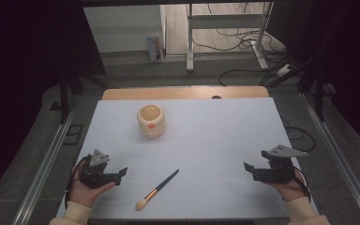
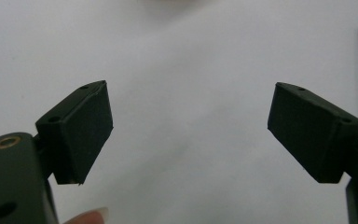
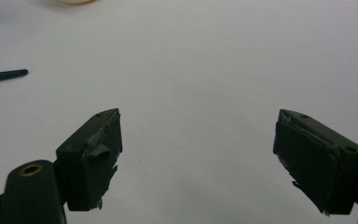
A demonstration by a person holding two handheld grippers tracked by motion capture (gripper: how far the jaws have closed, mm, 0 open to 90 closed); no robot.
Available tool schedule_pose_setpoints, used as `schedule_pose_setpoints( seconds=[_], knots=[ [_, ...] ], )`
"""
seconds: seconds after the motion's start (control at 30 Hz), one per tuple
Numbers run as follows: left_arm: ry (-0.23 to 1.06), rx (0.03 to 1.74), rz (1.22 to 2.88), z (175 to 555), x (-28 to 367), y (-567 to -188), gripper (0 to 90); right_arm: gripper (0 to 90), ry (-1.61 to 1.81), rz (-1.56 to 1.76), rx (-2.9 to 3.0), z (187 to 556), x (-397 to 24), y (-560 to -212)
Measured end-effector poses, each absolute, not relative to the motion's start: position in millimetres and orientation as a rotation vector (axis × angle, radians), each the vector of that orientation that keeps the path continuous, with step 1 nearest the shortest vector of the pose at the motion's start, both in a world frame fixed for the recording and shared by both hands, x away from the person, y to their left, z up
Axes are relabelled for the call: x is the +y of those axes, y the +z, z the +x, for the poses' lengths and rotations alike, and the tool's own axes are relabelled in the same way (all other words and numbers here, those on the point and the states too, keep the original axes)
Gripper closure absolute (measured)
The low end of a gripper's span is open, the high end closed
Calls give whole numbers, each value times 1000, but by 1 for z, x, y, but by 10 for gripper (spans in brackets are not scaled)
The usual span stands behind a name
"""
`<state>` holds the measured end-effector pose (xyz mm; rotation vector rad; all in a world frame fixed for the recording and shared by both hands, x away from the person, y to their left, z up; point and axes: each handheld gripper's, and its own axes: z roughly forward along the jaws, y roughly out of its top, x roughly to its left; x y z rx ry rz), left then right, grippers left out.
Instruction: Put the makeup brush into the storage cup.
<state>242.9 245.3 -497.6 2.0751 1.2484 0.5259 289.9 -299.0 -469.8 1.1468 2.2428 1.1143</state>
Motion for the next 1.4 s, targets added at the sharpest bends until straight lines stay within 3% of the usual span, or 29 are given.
schedule_pose_setpoints(
  seconds=[1.4],
  knots=[
    [418, 1286, 2171, 239, 209, -464, 199, 152, 1207, 1214, 2233, 298, -303, -470]
  ],
)
